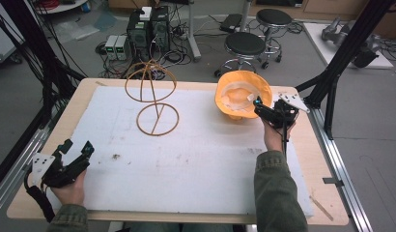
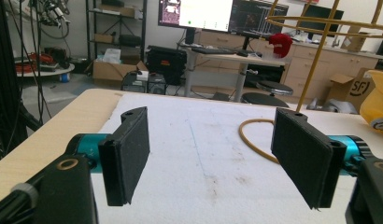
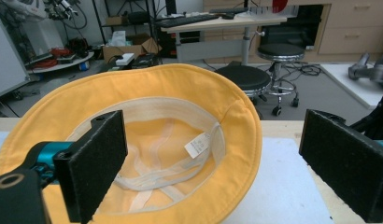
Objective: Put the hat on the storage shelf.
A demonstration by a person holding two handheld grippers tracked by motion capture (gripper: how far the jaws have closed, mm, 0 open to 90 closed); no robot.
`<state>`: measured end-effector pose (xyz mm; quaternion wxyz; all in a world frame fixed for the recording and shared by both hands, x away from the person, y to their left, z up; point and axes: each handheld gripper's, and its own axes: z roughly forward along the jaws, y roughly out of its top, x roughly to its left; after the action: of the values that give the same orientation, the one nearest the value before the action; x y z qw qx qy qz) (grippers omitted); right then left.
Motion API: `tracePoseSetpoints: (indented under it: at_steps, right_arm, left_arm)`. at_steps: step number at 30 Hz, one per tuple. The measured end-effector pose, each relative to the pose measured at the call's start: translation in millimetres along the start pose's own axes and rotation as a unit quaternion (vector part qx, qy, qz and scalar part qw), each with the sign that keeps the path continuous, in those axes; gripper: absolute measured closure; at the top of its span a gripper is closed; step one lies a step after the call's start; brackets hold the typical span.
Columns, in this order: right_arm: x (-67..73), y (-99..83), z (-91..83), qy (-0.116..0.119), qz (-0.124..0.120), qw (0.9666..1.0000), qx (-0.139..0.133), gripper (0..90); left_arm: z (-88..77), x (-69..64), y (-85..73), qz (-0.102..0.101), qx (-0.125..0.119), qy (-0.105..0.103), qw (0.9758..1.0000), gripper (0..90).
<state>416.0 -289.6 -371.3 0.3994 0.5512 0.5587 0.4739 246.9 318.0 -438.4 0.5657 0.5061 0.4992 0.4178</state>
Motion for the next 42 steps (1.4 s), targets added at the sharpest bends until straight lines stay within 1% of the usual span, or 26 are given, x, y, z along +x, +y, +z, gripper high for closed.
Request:
tracePoseSetpoints:
  at_steps: [3, 4, 5, 7, 10, 11, 12, 13, 16, 19, 20, 21, 24, 28, 30, 32, 33, 34, 35, 36, 37, 38, 39, 40, 41, 42]
  right_arm:
    - [-3.4, 3.5, 8.2, -0.002, 0.003, 0.9999, 0.011, 6.7]
    - [-4.3, 3.3, 10.6, -0.007, -0.001, 0.9999, 0.012, 6.7]
    - [-5.9, 2.1, 16.8, -0.018, -0.008, 0.9995, 0.023, 6.7]
    - [-8.7, 0.5, 22.3, -0.02, -0.001, 0.9993, 0.032, 6.7]
    - [-11.5, -0.6, 27.7, -0.023, 0.003, 0.999, 0.039, 6.7]
    - [-13.8, -1.1, 32.8, -0.018, 0.015, 0.9986, 0.047, 6.6]
    - [-13.8, -1.1, 32.8, -0.018, 0.015, 0.9986, 0.047, 6.6]
    - [-15.6, -1.2, 37.8, -0.016, 0.018, 0.9983, 0.053, 6.7]
    - [-20.5, -4.9, 43.5, -0.019, 0.022, 0.9982, 0.052, 6.7]
    - [-25.9, -8.8, 47.2, -0.022, 0.028, 0.9972, 0.065, 6.6]
    - [-30.0, -11.9, 50.0, -0.022, 0.04, 0.9963, 0.073, 6.7]
    - [-30.0, -11.9, 50.0, -0.022, 0.04, 0.9963, 0.073, 6.7]
    - [-34.5, -17.1, 55.1, -0.012, 0.059, 0.9945, 0.086, 6.6]
    - [-36.6, -20.9, 58.4, -0.011, 0.07, 0.9927, 0.097, 6.6]
    - [-37.9, -24.1, 61.5, -0.003, 0.086, 0.9908, 0.104, 6.7]
    - [-38.2, -25.4, 62.6, 0.002, 0.091, 0.9899, 0.109, 6.7]
    - [-39.0, -28.8, 65.3, 0.002, 0.099, 0.9875, 0.122, 10.0]
    - [-39.0, -28.8, 65.3, 0.002, 0.099, 0.9875, 0.122, 10.0]
    - [-39.9, -30.0, 65.9, 0.004, 0.107, 0.9857, 0.13, 18.4]
    - [-41.7, -31.7, 66.7, 0.007, 0.124, 0.9826, 0.138, 22.1]
    - [-41.7, -31.7, 66.7, 0.007, 0.124, 0.9826, 0.138, 22.1]
    - [-42.3, -32.1, 66.6, 0.003, 0.132, 0.9812, 0.141, 26.0]
    - [-43.3, -30.8, 64.3, -0.002, 0.152, 0.9776, 0.145, 38.7]
    - [-43.3, -30.8, 64.3, -0.002, 0.152, 0.9776, 0.145, 38.7]
    - [-43.1, -29.2, 62.7, 0.01, 0.168, 0.9751, 0.144, 52.7]
    - [-43.1, -29.2, 62.7, 0.01, 0.168, 0.9751, 0.144, 52.7]
  left_arm:
    - [1.0, 0.6, -0.6, 0.005, 0.004, -0.001, 1.0, 28.3]
    - [1.4, 0.6, -0.6, 0.008, 0.005, -0.001, 0.9999, 28.3]
    - [1.7, 0.3, -0.4, 0.013, 0.005, 0.0, 0.9999, 28.3]
    - [1.9, -2.1, 0.7, 0.03, 0.005, -0.002, 0.9995, 28.3]
    - [2.7, -4.2, 0.5, 0.038, 0.008, -0.005, 0.9992, 28.3]
    - [3.0, -4.9, 0.5, 0.043, 0.01, -0.006, 0.999, 28.3]
    - [3.4, -5.7, 0.3, 0.045, 0.009, -0.007, 0.9989, 28.3]
    - [3.7, -6.3, 0.3, 0.047, 0.01, -0.008, 0.9988, 28.3]
    - [3.6, -6.6, 0.2, 0.049, 0.009, -0.008, 0.9987, 28.3]
    - [2.9, -5.5, 0.4, 0.049, 0.009, -0.008, 0.9987, 28.3]
    - [3.0, -5.1, 0.4, 0.048, 0.01, -0.008, 0.9988, 28.3]
    - [3.4, -5.0, 0.2, 0.046, 0.009, -0.008, 0.9989, 28.3]
    - [4.9, -5.5, -0.4, 0.044, 0.011, -0.009, 0.9989, 28.3]
    - [5.5, -7.2, -0.6, 0.047, 0.012, -0.012, 0.9988, 28.3]
    - [5.9, -7.9, -0.9, 0.047, 0.012, -0.012, 0.9987, 28.2]
    - [6.5, -8.1, -1.1, 0.046, 0.014, -0.011, 0.9988, 27.7]
    - [6.6, -8.2, -1.2, 0.047, 0.014, -0.011, 0.9988, 27.5]
    - [6.6, -8.3, -1.2, 0.048, 0.014, -0.011, 0.9987, 27.5]
    - [6.6, -8.6, -1.2, 0.047, 0.013, -0.011, 0.9987, 27.5]
    - [6.7, -8.8, -1.3, 0.047, 0.013, -0.011, 0.9987, 27.5]
    - [6.7, -8.8, -1.3, 0.047, 0.013, -0.011, 0.9987, 27.5]
    - [6.7, -8.5, -1.3, 0.046, 0.014, -0.011, 0.9988, 27.5]
    - [6.9, -8.1, -1.5, 0.043, 0.015, -0.011, 0.9989, 27.3]
    - [7.0, -7.7, -1.6, 0.041, 0.015, -0.011, 0.999, 27.3]
    - [7.0, -7.6, -1.5, 0.041, 0.014, -0.01, 0.999, 27.3]
    - [6.7, -7.5, -1.4, 0.04, 0.013, -0.01, 0.9991, 27.3]
